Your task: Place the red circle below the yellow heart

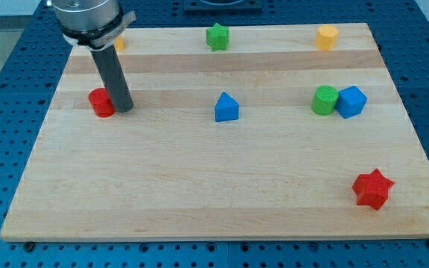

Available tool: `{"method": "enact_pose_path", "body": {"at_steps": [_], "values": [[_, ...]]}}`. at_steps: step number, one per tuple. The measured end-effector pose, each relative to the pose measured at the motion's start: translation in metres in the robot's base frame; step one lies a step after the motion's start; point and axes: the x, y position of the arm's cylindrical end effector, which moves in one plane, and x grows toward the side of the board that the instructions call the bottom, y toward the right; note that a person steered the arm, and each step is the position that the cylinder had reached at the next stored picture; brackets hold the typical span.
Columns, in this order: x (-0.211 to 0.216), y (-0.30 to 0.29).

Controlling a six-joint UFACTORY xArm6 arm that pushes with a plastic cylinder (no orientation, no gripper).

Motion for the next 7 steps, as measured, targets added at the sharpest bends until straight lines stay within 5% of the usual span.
{"method": "enact_pose_path", "body": {"at_steps": [4, 7], "values": [[0.002, -0.006], [-0.018, 0.103]]}}
